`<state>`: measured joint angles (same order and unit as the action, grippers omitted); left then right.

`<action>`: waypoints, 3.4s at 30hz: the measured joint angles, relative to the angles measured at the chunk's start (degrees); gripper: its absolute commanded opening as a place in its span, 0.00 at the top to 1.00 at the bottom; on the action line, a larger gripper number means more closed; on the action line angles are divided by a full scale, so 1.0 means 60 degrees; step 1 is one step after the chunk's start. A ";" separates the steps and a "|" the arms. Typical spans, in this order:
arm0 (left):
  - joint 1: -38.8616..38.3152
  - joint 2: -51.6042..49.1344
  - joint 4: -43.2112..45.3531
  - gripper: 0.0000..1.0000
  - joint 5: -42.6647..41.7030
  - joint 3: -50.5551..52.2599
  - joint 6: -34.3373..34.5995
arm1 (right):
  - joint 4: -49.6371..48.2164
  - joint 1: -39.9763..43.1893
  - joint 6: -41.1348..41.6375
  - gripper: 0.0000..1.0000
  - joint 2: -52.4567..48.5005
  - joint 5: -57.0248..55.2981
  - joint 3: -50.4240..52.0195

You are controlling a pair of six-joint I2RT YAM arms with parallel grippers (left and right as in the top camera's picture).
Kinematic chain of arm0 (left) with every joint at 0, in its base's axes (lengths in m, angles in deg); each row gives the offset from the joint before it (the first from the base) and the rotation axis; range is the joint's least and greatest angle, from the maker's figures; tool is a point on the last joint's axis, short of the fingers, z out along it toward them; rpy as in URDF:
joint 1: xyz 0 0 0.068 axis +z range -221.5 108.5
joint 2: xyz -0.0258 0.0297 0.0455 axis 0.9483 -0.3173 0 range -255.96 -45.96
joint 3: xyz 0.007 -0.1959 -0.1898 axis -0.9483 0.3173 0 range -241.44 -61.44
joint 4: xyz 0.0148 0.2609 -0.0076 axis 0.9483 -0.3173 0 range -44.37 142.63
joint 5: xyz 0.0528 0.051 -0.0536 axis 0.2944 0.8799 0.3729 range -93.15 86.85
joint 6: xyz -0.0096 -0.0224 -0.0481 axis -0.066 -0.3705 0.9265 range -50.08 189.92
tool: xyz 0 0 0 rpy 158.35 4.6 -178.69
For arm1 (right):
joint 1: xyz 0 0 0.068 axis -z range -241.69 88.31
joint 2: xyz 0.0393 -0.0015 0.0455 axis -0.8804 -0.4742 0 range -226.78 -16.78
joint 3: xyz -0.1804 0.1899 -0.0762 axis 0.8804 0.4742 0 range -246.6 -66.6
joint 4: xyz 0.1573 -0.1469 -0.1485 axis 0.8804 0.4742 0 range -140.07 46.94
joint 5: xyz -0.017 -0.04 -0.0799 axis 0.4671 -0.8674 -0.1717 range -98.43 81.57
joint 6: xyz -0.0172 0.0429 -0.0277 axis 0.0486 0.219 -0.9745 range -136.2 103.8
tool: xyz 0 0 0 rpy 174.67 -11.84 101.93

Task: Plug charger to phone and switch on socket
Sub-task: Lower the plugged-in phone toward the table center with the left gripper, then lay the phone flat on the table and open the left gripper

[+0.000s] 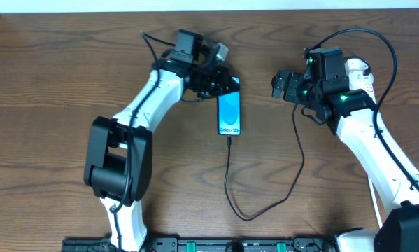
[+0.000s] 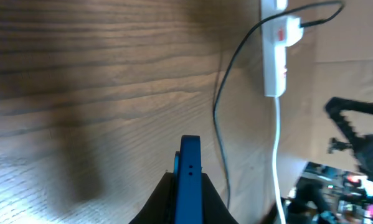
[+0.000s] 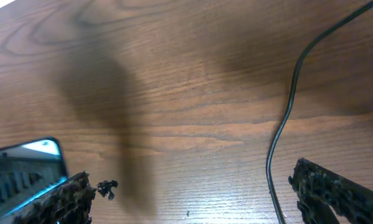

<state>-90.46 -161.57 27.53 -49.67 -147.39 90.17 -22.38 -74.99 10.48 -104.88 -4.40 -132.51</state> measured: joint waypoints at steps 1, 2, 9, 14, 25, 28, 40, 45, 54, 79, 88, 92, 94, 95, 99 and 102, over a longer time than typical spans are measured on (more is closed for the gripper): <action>-0.0084 -0.0011 0.0007 0.92 0.0102 0.0000 -0.0007 | 0.0000 0.0000 0.0000 0.01 0.0000 0.0000 0.0000; -0.0178 -0.0044 0.0015 0.92 0.0186 0.0000 -0.0040 | 0.0011 0.0000 0.0000 0.01 0.0004 0.0000 0.0000; -0.0488 -0.0488 0.0266 0.93 0.0801 0.0000 0.0368 | 0.0058 0.0000 0.0000 0.01 0.0000 -0.0004 0.0000; -0.0539 -0.0973 0.0528 0.93 0.1075 0.0000 0.1107 | 0.0080 0.0000 -0.0004 0.01 0.0000 0.0000 0.0000; -0.0539 -0.1661 0.0608 0.93 0.1188 0.0004 0.2138 | 0.0102 0.0000 -0.0004 0.01 0.0004 0.0000 0.0000; -0.0539 -0.1814 0.0616 0.92 0.1217 0.0004 0.2200 | 0.0102 0.0000 0.0000 0.01 0.0000 0.0000 0.0000; -0.0546 -0.1985 0.0652 0.92 0.1268 0.0004 0.2310 | 0.0102 0.0000 0.0000 0.01 0.0000 0.0000 0.0000; -0.0550 -0.1985 0.0656 0.77 0.1275 0.0004 0.2364 | 0.0102 0.0000 -0.0004 0.01 0.0000 0.0000 0.0000; -0.0546 -0.1985 0.0761 0.59 0.0922 -0.0007 0.2382 | 0.0098 0.0000 -0.0004 0.01 0.0000 0.0000 0.0000; -0.0608 -0.1497 -0.1111 0.14 0.2441 -0.0379 0.2364 | 0.0106 0.0000 -0.0004 0.01 0.0000 -0.0004 0.0000; -0.0546 -0.1424 -0.1606 0.14 0.3053 -0.0452 0.2277 | 0.0106 0.0000 -0.0004 0.01 0.0000 0.0000 0.0000; -0.0386 -0.1373 -0.2120 0.14 0.3304 -0.0535 0.1861 | 0.0102 0.0000 -0.0004 0.01 0.0000 0.0000 0.0000; -0.0277 -0.1341 -0.2412 0.14 0.3464 -0.0565 0.1621 | 0.0106 0.0000 -0.0004 0.01 0.0004 0.0000 0.0000; -0.0226 -0.1286 -0.2521 0.14 0.3577 -0.0565 0.1486 | 0.0102 0.0000 -0.0004 0.01 0.0000 0.0000 0.0000; -0.0004 -0.0772 -0.2914 0.14 0.3945 -0.0554 0.0630 | 0.0106 0.0000 -0.0004 0.01 0.0000 -0.0004 0.0000; 0.0091 0.0277 -0.3333 0.13 0.4102 -0.0554 -0.0197 | 0.0138 0.0000 -0.0007 0.01 0.0000 -0.0004 0.0000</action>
<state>-89.91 -159.91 7.53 -25.06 -150.71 88.99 -21.55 -74.99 10.43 -104.88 -4.42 -132.51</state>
